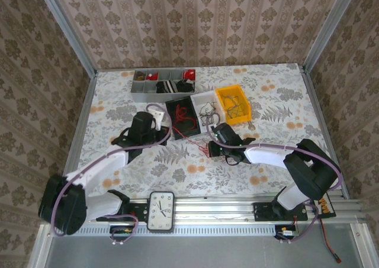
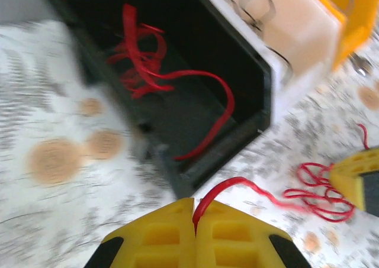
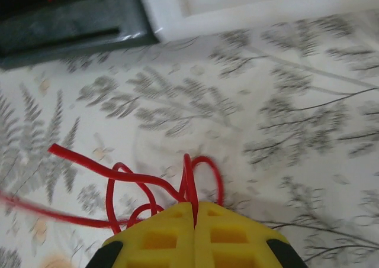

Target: Untangle the cables

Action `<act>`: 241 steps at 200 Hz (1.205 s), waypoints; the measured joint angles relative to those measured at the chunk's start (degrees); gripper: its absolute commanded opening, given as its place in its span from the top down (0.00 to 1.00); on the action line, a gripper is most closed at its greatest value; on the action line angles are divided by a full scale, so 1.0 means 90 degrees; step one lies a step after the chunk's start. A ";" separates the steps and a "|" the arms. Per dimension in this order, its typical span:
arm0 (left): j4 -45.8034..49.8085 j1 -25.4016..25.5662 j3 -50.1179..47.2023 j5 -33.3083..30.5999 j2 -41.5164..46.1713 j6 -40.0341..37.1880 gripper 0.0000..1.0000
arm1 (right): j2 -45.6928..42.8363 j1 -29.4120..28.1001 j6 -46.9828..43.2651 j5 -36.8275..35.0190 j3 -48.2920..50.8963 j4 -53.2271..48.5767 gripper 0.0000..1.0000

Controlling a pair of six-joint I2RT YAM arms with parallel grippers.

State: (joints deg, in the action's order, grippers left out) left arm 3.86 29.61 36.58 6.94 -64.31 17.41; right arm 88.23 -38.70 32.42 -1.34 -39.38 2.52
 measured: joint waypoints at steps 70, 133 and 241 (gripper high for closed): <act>0.0393 -0.2113 -0.0039 -0.1494 0.2387 0.0508 1.00 | -0.0454 0.1049 0.1282 -0.0835 0.0704 -0.0372 1.00; 0.0525 -0.3033 0.0367 -0.1634 0.2703 0.0733 1.00 | -0.0874 0.0979 0.1268 -0.0668 0.0979 -0.0053 1.00; 0.0369 -0.3050 -0.0056 -0.1700 0.2912 0.1766 1.00 | 0.0775 0.0335 0.0508 0.0622 -0.1936 0.0806 0.91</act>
State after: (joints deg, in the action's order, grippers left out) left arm 7.18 2.15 36.07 -8.36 -38.11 33.30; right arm 95.20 -35.68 36.99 4.25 -56.80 9.78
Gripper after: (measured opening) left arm 0.048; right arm 0.044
